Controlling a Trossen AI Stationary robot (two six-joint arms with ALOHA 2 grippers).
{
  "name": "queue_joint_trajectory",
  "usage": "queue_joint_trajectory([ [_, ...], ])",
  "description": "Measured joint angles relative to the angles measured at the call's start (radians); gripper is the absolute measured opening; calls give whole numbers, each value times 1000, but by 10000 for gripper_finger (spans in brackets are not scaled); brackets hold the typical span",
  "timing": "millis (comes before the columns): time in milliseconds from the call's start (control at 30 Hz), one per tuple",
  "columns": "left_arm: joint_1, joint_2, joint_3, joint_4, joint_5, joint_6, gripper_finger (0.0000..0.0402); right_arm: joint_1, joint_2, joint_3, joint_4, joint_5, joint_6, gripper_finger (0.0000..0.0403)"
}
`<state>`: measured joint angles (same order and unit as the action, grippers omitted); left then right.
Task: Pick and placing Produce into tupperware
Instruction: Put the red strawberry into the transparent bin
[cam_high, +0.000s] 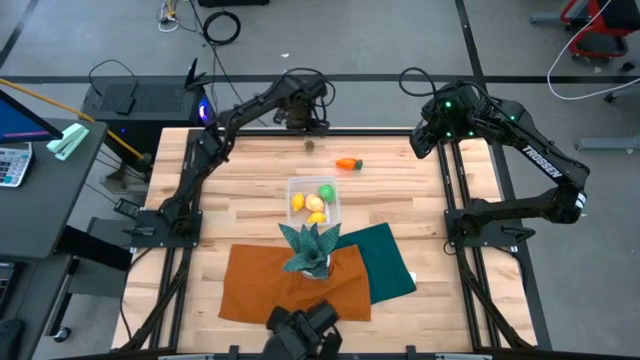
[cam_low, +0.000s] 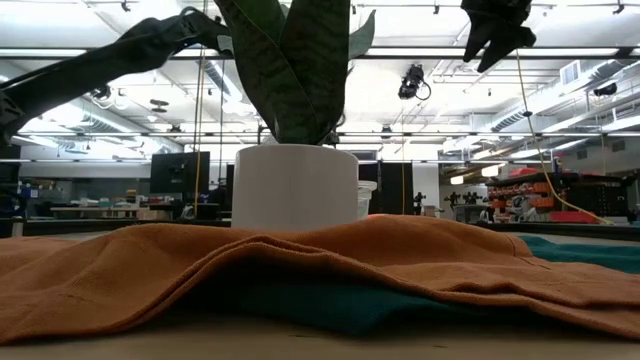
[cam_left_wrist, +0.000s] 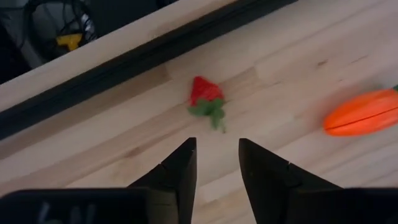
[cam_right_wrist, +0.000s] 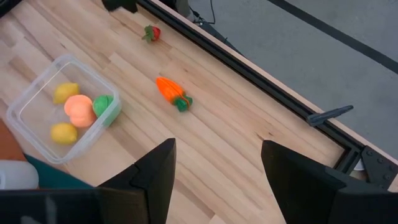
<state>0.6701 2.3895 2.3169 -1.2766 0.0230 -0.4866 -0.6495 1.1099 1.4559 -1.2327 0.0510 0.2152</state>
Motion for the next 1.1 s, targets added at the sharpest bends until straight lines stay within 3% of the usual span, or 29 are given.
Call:
queue_joint_trajectory([
  [133, -28, 17, 0, 64, -1, 26, 137, 0, 0, 0, 0, 0, 3, 204],
  [533, -57, 40, 0, 40, 0, 26, 158, 44, 0, 0, 1, 1, 20, 204],
  [900, -2, 49, 0, 53, -1, -79, 138, 44, 0, 0, 1, 1, 22, 204],
  [1100, 18, 49, 0, 55, 49, -84, 135, 44, 0, 0, 1, 1, 22, 204],
])
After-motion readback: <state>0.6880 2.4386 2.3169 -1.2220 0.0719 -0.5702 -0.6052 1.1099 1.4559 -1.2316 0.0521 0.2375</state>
